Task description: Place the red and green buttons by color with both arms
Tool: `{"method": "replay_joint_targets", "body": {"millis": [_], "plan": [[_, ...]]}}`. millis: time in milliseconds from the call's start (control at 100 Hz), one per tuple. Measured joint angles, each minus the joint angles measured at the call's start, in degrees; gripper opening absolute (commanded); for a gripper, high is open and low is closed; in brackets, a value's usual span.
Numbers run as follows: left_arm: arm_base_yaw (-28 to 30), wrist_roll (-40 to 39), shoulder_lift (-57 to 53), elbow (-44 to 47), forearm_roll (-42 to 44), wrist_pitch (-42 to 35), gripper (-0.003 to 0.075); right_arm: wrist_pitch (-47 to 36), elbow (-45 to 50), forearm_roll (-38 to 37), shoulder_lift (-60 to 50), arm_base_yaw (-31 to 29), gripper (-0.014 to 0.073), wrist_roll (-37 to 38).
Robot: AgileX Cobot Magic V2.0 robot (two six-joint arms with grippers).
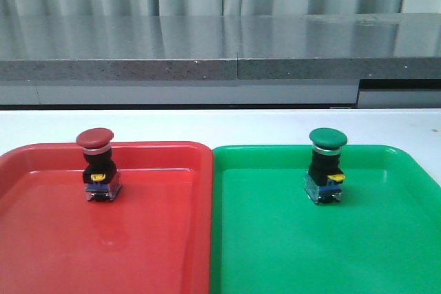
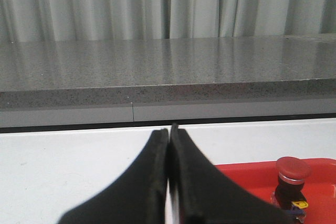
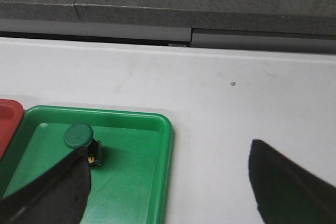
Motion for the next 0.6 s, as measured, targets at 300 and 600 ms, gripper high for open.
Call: {"method": "replay_joint_targets", "body": {"millis": [300, 600], "plan": [[0.00, 0.00, 0.00, 0.00, 0.00, 0.00, -0.0019, 2.03, 3.83, 0.00, -10.50, 0.00, 0.0549, 0.00], [0.00, 0.00, 0.00, 0.00, 0.00, 0.00, -0.0019, 2.27, 3.83, 0.00, -11.33, 0.00, 0.0039, 0.00]]}}
